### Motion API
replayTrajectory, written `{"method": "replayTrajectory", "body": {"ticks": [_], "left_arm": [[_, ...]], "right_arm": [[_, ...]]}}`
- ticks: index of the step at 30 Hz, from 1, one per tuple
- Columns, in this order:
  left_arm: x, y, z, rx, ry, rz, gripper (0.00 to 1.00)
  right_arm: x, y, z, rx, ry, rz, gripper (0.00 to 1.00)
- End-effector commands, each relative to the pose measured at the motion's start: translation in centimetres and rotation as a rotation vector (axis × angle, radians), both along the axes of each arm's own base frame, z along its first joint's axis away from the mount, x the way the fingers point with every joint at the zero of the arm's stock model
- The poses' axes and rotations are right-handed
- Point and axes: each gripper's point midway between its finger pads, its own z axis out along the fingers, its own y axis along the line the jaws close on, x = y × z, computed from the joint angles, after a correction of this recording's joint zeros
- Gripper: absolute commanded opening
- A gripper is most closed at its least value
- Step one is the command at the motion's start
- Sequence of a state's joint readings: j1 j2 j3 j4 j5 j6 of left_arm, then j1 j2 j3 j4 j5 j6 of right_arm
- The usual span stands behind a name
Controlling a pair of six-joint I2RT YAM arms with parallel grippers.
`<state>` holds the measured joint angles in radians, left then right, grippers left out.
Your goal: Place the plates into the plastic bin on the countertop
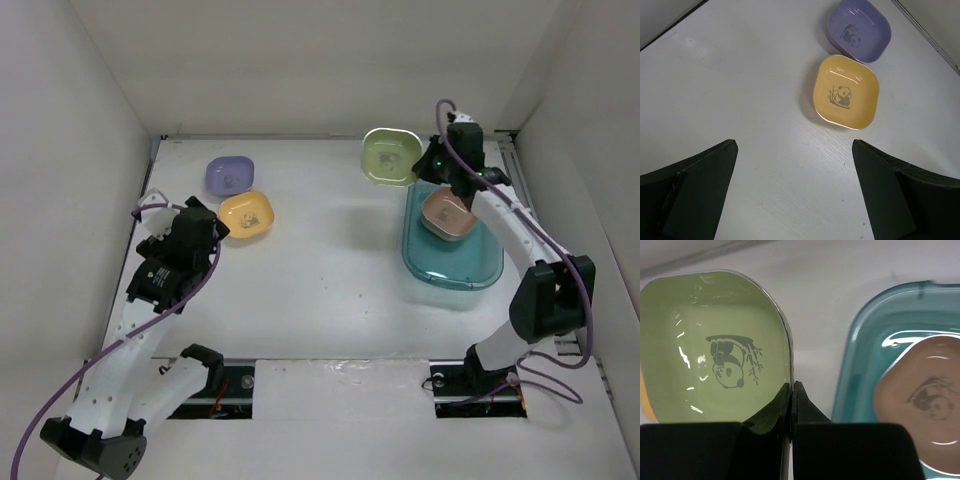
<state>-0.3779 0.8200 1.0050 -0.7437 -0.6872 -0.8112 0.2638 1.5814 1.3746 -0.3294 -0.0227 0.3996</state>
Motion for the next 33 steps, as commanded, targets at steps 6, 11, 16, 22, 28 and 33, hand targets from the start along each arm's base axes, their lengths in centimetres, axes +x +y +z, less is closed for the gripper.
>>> {"method": "replayTrajectory", "body": {"ticks": [6, 11, 16, 22, 28, 33], "left_arm": [[0.6, -0.7, 1.0, -0.008, -0.036, -0.047, 1.00], [1.0, -1.5, 0.9, -0.013, -0.034, -0.098, 1.00], [1.1, -1.6, 1.0, -0.006, -0.036, -0.115, 1.00], [1.0, -1.7, 1.2, -0.014, -0.043, -0.123, 1.00], [1.1, -2.2, 1.2, -0.013, -0.048, -0.161, 1.00], [1.1, -2.2, 1.2, -0.013, -0.048, -0.162, 1.00]], "right_arm": [[-3.0, -13.8, -1.3, 0.229, -0.016, -0.558, 0.00], [-4.8, -19.0, -2.4, 0.277, -0.049, -0.722, 0.00], [-4.1, -19.5, -5.5, 0.245, 0.050, -0.718, 0.00], [-3.7, -17.7, -8.3, 0.236, 0.113, -0.651, 0.14], [-4.4, -11.9, -2.7, 0.144, -0.048, -0.503, 1.00], [-6.4, 0.2, 4.3, 0.115, -0.224, -0.198, 1.00]]}}
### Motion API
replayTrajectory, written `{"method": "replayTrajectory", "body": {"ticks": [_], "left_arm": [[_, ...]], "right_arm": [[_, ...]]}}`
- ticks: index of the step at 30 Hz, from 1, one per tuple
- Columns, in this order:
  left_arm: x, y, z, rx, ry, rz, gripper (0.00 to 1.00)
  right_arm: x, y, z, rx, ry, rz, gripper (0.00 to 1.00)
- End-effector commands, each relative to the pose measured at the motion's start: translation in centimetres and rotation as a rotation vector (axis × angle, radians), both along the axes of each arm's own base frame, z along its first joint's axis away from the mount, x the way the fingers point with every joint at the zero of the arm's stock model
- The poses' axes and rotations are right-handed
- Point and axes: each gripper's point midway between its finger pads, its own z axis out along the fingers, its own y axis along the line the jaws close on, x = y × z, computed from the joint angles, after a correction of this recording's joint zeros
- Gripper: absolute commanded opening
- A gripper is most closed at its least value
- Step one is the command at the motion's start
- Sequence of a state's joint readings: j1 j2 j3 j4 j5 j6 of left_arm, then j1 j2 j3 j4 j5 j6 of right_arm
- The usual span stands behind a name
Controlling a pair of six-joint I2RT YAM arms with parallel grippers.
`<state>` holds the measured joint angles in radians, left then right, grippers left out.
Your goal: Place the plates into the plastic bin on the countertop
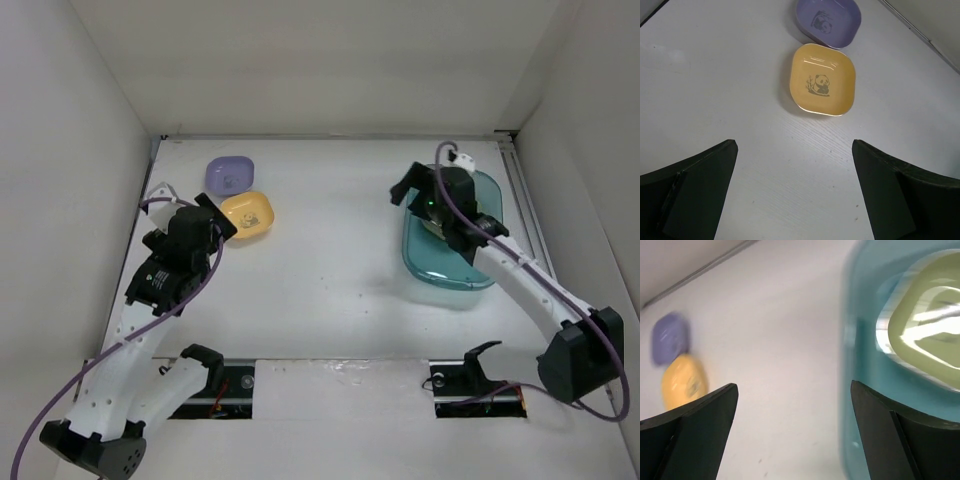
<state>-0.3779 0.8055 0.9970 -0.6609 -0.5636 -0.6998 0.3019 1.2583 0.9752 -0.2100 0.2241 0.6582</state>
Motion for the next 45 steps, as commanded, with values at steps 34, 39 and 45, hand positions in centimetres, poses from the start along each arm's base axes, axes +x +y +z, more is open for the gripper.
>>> {"method": "replayTrajectory", "body": {"ticks": [34, 39, 45], "left_arm": [[-1.5, 1.7, 2.5, -0.046, -0.128, 0.080, 1.00], [-1.4, 1.7, 2.7, -0.049, -0.137, 0.080, 1.00], [-1.7, 1.6, 3.0, -0.061, -0.152, 0.072, 1.00]], "right_arm": [[6.7, 35.8, -15.3, -0.315, 0.218, 0.486, 0.76], [6.5, 35.0, -18.0, -0.331, 0.288, 0.528, 0.39], [6.3, 32.9, -15.4, -0.295, 0.281, 0.541, 0.00]]}}
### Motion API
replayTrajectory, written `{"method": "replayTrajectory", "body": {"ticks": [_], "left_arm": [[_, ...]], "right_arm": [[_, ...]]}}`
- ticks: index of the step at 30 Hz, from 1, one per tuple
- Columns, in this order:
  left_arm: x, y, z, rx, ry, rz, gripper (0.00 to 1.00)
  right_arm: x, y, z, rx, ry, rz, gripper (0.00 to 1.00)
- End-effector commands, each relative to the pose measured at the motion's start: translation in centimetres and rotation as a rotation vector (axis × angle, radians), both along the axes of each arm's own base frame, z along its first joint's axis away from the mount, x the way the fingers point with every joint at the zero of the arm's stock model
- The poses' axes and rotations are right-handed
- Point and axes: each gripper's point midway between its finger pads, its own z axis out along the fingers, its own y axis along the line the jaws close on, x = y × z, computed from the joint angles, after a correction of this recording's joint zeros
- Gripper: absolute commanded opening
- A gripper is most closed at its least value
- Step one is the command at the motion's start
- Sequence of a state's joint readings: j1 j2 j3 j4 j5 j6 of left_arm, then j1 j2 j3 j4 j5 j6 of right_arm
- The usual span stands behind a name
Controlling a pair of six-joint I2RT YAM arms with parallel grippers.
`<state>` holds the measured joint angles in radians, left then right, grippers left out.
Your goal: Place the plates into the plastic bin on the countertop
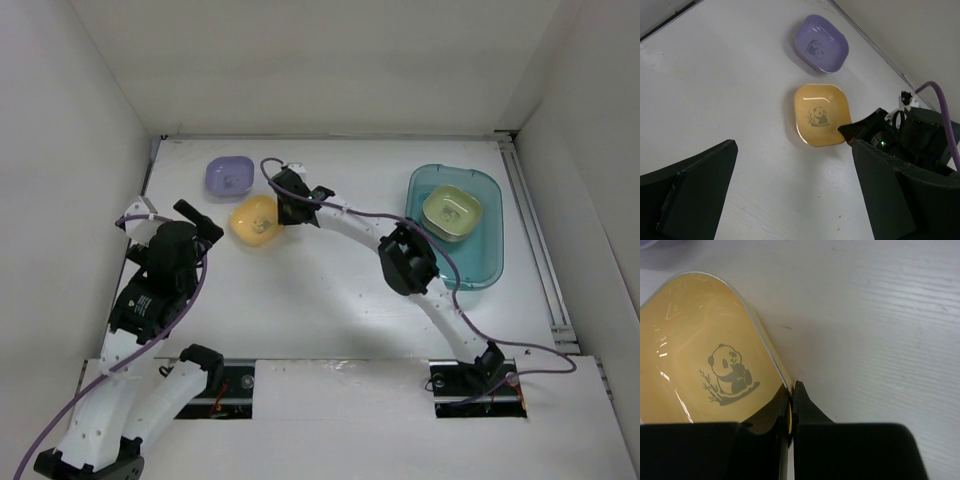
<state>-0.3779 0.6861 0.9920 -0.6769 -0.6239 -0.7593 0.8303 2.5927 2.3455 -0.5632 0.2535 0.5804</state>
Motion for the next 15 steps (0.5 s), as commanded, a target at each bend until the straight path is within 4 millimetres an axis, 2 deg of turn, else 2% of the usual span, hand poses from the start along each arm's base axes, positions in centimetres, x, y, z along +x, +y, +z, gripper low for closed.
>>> {"method": "replayTrajectory", "body": {"ticks": [1, 2, 3, 4, 5, 6, 7, 8, 9, 10, 11, 12, 13, 14, 15], "left_arm": [[0.1, 0.0, 0.6, -0.002, -0.031, -0.004, 1.00], [0.1, 0.0, 0.6, 0.005, -0.028, -0.007, 1.00], [0.1, 0.0, 0.6, 0.006, -0.028, -0.007, 1.00], [0.1, 0.0, 0.6, 0.006, -0.028, -0.007, 1.00], [0.1, 0.0, 0.6, 0.006, -0.028, -0.007, 1.00], [0.2, -0.1, 0.7, 0.008, -0.032, -0.019, 1.00], [0.2, -0.1, 0.7, 0.008, -0.032, -0.020, 1.00], [0.2, -0.1, 0.7, 0.008, -0.032, -0.020, 1.00], [0.2, -0.1, 0.7, 0.016, -0.029, -0.023, 1.00], [0.3, -0.3, 0.5, 0.015, -0.019, -0.031, 1.00], [0.3, -0.3, 0.5, 0.015, -0.019, -0.031, 1.00], [0.3, -0.3, 0.5, 0.015, -0.019, -0.031, 1.00], [0.5, -0.4, 0.3, 0.018, -0.010, -0.031, 1.00], [0.5, -0.4, 0.3, 0.018, -0.010, -0.031, 1.00], [0.6, -0.6, 0.1, 0.011, -0.012, -0.042, 1.00]], "right_arm": [[-1.9, -4.4, -1.1, -0.097, 0.063, -0.019, 0.00], [-1.4, -4.9, 2.9, -0.034, 0.005, -0.043, 0.00], [-1.3, -6.3, 4.1, -0.029, -0.017, -0.078, 0.00], [-3.1, -8.1, 2.4, -0.065, 0.015, -0.077, 0.00], [-2.3, -8.9, 7.7, 0.032, -0.075, -0.109, 0.00], [-2.6, -9.9, 9.0, 0.059, -0.092, -0.126, 0.00], [-2.1, -11.8, 10.3, 0.083, -0.108, -0.152, 0.00], [-2.8, -13.7, 10.0, 0.074, -0.100, -0.170, 0.00], [-2.8, -15.2, 14.2, 0.134, -0.162, -0.192, 0.00], [-3.0, -16.5, 15.3, 0.153, -0.171, -0.202, 0.00], [-2.6, -19.2, 15.4, 0.137, -0.178, -0.240, 0.00], [-2.8, -20.9, 18.3, 0.158, -0.229, -0.238, 0.00], [-2.9, -22.6, 18.9, 0.140, -0.238, -0.253, 0.00], [-2.2, -25.8, 19.4, 0.113, -0.255, -0.305, 0.00], [-2.4, -27.8, 19.1, 0.078, -0.253, -0.323, 0.00]]}}
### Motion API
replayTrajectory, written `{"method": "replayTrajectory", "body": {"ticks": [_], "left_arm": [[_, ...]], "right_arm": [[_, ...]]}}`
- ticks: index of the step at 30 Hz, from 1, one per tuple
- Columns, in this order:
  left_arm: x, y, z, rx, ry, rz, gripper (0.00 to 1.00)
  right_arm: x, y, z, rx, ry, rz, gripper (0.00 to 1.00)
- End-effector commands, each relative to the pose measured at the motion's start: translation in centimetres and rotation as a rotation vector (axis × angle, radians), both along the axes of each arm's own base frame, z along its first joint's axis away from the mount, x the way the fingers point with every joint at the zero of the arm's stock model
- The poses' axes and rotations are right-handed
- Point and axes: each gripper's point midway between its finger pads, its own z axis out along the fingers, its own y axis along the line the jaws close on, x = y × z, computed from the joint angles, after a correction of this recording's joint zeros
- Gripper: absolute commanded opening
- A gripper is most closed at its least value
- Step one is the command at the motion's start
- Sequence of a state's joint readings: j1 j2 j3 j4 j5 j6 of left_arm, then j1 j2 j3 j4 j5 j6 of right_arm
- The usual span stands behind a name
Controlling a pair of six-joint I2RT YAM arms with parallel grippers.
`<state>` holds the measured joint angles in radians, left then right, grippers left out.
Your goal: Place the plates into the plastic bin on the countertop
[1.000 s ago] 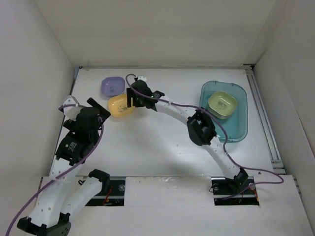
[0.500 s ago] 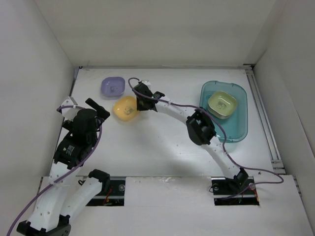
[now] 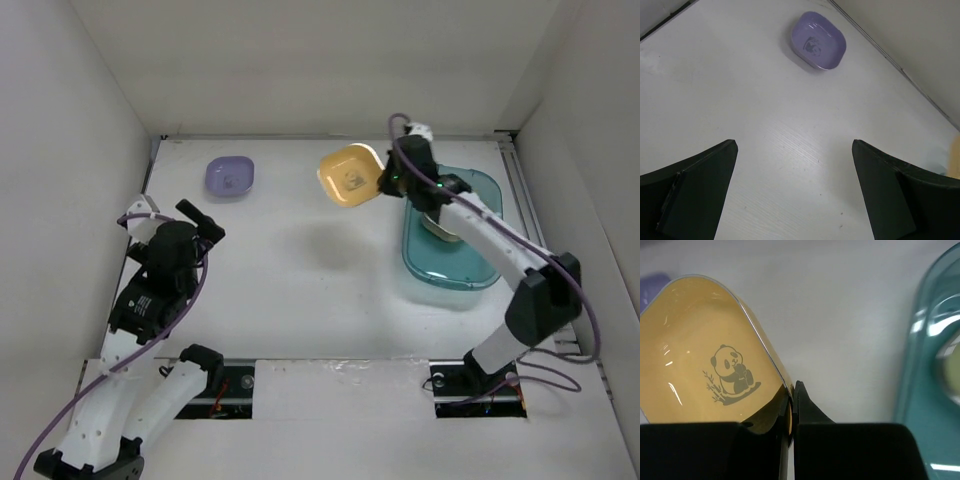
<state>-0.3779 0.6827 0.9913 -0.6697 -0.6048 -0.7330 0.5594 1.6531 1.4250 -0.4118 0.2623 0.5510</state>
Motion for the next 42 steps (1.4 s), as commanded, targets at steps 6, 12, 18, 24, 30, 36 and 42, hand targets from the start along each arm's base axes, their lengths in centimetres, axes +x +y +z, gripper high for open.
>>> {"method": "replayTrajectory", "body": {"ticks": [6, 12, 18, 24, 30, 36, 42], "left_arm": [[2.6, -3.0, -1.2, -0.029, 0.058, -0.105, 1.00], [7.9, -5.9, -1.3, -0.088, 0.118, -0.101, 1.00], [14.2, -5.8, 0.2, -0.156, 0.084, -0.053, 1.00], [19.1, -3.1, -2.9, -0.207, 0.162, 0.002, 1.00], [22.7, -0.3, -5.2, -0.187, 0.182, 0.066, 1.00], [25.7, 1.5, -8.8, -0.185, 0.257, 0.075, 1.00], [28.0, 3.4, -12.1, -0.193, 0.330, 0.098, 1.00]], "right_arm": [[-0.4, -18.7, 0.7, -0.088, -0.020, -0.250, 0.00], [-3.0, -25.1, -0.4, -0.069, -0.049, -0.451, 0.00], [-3.6, -27.7, -2.3, 0.075, -0.094, -0.581, 0.00], [-4.4, -30.0, -3.1, 0.124, -0.069, -0.753, 0.00], [-3.8, -30.0, -5.2, 0.179, -0.014, -0.817, 0.00], [-2.7, -28.6, -5.1, 0.197, 0.025, -0.769, 0.65], [-4.6, -27.0, 1.3, 0.181, -0.155, -0.741, 1.00]]}}
